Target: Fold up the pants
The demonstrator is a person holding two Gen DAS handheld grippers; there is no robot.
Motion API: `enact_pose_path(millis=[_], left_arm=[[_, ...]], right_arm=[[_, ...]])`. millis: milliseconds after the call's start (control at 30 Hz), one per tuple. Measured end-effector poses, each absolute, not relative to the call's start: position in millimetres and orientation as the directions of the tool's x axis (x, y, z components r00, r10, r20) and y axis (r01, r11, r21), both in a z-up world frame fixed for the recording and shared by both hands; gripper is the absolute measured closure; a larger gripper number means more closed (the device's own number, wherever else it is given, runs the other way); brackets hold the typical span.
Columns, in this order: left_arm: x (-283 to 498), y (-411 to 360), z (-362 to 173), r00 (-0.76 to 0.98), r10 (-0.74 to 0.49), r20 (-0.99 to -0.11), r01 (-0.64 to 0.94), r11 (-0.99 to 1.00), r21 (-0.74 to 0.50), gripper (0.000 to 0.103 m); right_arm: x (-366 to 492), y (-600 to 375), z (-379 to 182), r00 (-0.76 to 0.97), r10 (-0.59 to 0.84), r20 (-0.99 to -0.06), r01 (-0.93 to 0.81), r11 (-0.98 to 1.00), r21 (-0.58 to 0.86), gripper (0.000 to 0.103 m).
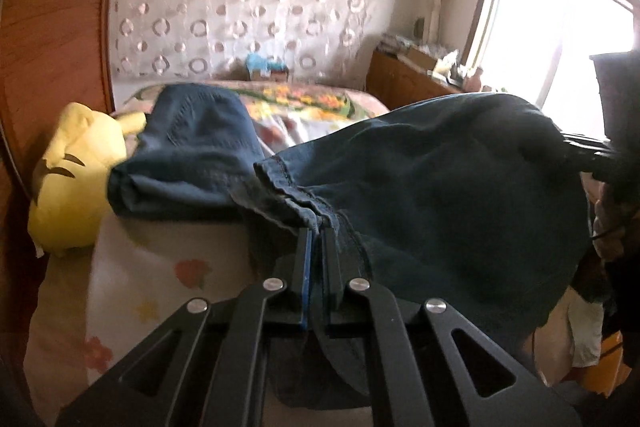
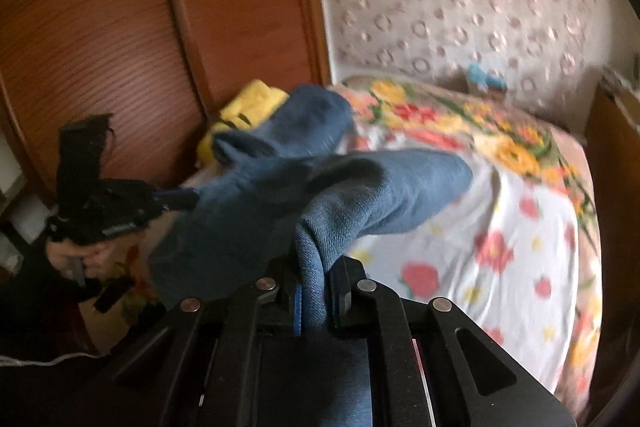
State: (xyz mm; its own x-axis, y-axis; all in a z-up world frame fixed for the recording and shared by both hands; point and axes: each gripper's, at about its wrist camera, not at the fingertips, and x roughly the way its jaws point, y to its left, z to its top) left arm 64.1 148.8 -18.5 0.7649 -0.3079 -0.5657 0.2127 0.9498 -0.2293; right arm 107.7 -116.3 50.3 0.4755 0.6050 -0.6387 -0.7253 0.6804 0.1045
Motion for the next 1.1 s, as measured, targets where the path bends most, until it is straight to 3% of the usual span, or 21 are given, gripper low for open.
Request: enact_pose_path(millis=[267,633,767,967,1100], left_arm=[[54,176,26,0.837,-0.282,-0.468,0.192,0.954,-0.232,0.103],[101,179,82,0.879,-0.248,-0.407,0.195,0.966,-0.167,0.103],[143,153,60,0.832,-0.291,-0.472,0.246,0.956,-0.157,0.102],[191,123,-21,0.733,-0.331,-0.594,0.251,0.944,-0.215,0.099],[193,112,-45,0.731,-0.318,-0.603,0.231,0.948,-0.220,0.099]], right_arm=[[98,-71,115,0.500,0.634,-0.589,-0.779,0.626,0.012,0.097],[147,-68,151,0.496,0.699,-0.515,-0.785,0.615,0.078,0.097],[187,-101,123,0.533,0.620,-0.576,-0.718,0.692,0.081,0.097],[244,-165,31,0.477,0.483,-0.734,-0.588,0.796,0.142,0.097],[254,-196,-9,0.452,0.439,-0.776,-0.532,0.831,0.160,0.095]])
